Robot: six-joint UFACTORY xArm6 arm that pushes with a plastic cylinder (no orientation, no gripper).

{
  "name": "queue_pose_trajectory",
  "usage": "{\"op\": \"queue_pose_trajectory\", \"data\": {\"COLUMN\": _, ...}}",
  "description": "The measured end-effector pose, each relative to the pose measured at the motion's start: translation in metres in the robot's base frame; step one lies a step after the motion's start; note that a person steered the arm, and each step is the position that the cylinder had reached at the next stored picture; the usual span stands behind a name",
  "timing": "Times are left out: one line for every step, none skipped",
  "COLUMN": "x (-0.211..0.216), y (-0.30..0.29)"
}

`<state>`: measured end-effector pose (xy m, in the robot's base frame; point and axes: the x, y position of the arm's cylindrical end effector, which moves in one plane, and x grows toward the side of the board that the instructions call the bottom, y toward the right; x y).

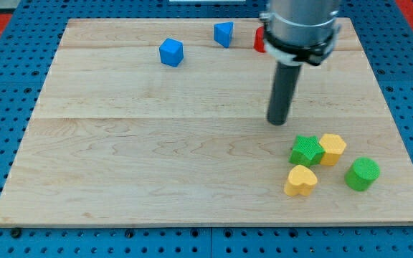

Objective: Move the red star into the green star

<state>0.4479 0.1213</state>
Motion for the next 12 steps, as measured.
{"op": "queue_pose_trajectory", "data": {"x": 0.008, "y": 0.005}}
{"op": "queue_pose_trajectory", "data": {"x": 0.04, "y": 0.006}}
{"op": "queue_pose_trajectory", "data": {"x": 0.052, "y": 0.01}}
{"op": "queue_pose_trajectory", "data": {"x": 0.036, "y": 0.009}}
{"op": "queue_pose_trajectory", "data": {"x": -0.008, "y": 0.018}}
{"op": "queue_pose_trajectory", "data": {"x": -0.069, "y": 0.03}}
{"op": "queue_pose_trajectory", "data": {"x": -0.125, "y": 0.069}}
{"op": "queue_pose_trajectory", "data": {"x": -0.182, "y": 0.091}}
{"op": "queue_pose_trajectory", "data": {"x": -0.212, "y": 0.086}}
{"op": "queue_pose_trajectory", "data": {"x": -0.214, "y": 0.041}}
{"op": "queue_pose_trajectory", "data": {"x": -0.214, "y": 0.007}}
{"op": "queue_pose_trajectory", "data": {"x": -0.235, "y": 0.041}}
